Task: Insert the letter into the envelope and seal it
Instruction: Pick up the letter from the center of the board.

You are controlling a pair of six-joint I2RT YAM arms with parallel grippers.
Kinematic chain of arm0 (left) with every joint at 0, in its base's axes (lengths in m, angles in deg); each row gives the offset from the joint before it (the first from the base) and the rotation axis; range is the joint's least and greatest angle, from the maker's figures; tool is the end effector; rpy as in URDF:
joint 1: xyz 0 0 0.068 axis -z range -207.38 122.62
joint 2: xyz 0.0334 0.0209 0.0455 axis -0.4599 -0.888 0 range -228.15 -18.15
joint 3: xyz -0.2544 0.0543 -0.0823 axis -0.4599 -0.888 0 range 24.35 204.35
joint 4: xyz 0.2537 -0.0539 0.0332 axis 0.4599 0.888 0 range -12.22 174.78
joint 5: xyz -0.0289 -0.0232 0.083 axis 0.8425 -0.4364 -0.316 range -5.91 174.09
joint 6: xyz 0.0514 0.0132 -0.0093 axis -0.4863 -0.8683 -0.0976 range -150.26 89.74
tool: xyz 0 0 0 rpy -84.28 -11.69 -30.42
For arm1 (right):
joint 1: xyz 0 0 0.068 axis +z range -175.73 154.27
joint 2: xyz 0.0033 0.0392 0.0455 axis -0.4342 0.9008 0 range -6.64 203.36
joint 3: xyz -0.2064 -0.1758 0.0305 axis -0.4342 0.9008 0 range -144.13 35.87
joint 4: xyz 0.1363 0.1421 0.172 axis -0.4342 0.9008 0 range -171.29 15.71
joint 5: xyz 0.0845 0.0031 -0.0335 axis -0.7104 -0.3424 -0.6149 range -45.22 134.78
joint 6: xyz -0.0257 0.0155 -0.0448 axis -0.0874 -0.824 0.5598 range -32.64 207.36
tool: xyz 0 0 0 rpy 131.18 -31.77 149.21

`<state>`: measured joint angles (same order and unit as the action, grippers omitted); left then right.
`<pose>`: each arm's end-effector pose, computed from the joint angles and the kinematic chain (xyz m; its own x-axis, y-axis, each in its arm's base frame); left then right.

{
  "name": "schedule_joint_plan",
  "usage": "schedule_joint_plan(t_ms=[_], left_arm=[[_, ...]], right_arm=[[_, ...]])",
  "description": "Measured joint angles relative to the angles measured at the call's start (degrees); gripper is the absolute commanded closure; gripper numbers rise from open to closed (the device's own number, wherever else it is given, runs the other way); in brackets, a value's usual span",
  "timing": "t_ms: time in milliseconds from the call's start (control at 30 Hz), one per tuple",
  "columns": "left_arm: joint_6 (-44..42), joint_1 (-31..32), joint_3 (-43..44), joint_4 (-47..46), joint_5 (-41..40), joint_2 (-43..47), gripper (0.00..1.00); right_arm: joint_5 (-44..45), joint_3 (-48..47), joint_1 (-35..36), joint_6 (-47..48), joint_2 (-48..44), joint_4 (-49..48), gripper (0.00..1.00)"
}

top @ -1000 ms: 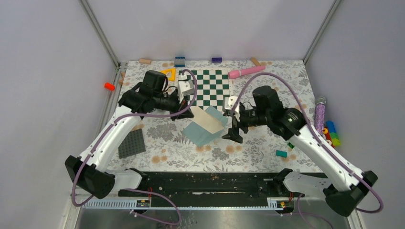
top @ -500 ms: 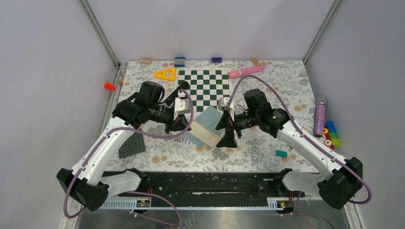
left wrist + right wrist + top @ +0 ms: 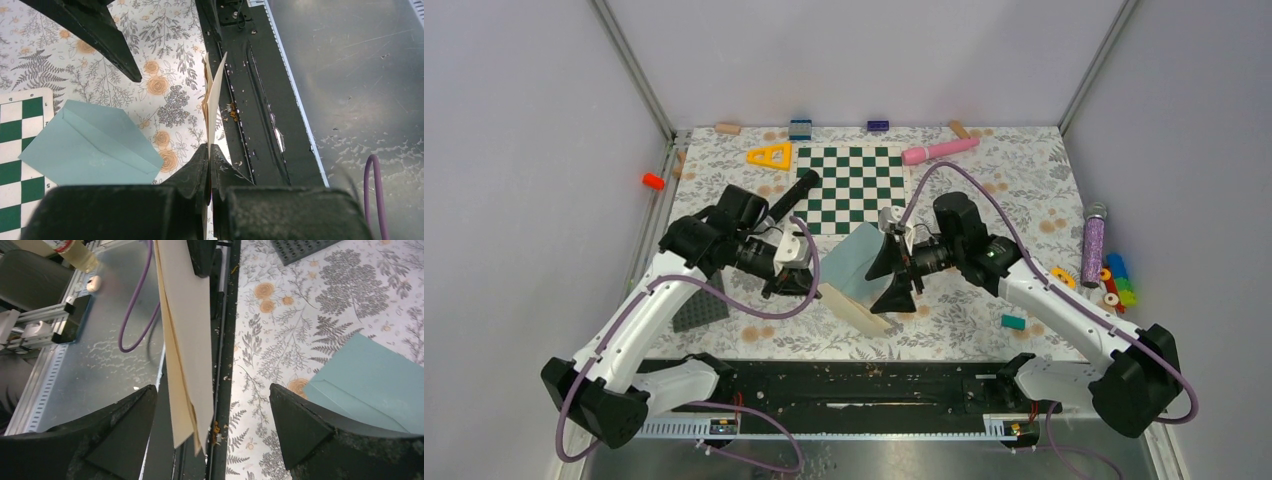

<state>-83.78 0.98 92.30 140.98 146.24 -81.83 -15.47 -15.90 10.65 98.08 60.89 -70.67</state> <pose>0.1519 -0.1177 0.3506 0.0532 0.3983 -0.9157 0.9768 -0.2114 -0.0352 0.1855 0.1752 0.3080 -0.1802 -0.2474 -0.9520 -0.9710 -0.1098 0.2123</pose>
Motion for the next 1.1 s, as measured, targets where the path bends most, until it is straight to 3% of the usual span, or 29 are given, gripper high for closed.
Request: schedule_joint_plan(t_ms=[267, 433, 667, 900, 1033, 1067, 1100], left_arm=[[3.74, 0.0, -0.09, -2.82, 0.42, -1.44, 1.0], [9.88, 0.0, -0.09, -7.76, -0.17, -2.08, 1.0], [14.71, 0.0, -0.2, -11.98, -1.14, -2.73, 1.0], [16.11, 0.0, -0.94, -13.53, -2.27, -2.97, 1.0], [16.15, 0.0, -0.96, -13.6, -2.67, -3.28, 1.0], [16.15, 0.0, -0.96, -13.6, -2.73, -3.3, 0.95], [16.15, 0.0, -0.96, -13.6, -2.8, -3.3, 0.82]], right_arm=[[-1.6, 0.04, 3.32, -2.03, 0.9, -2.43, 0.18], [1.29, 0.28, 4.15, -1.4, 0.9, -2.6, 0.34], [7.91, 1.36, 4.61, 2.82, -0.59, -1.92, 0.66], [9.92, 1.4, 4.61, 5.75, -1.68, -0.17, 0.78], [10.08, 1.4, 4.63, 7.23, -1.68, 1.29, 0.94], [10.08, 1.38, 4.66, 7.52, -1.68, 1.57, 0.99], [10.05, 1.38, 4.7, 7.82, -1.68, 1.79, 1.0]])
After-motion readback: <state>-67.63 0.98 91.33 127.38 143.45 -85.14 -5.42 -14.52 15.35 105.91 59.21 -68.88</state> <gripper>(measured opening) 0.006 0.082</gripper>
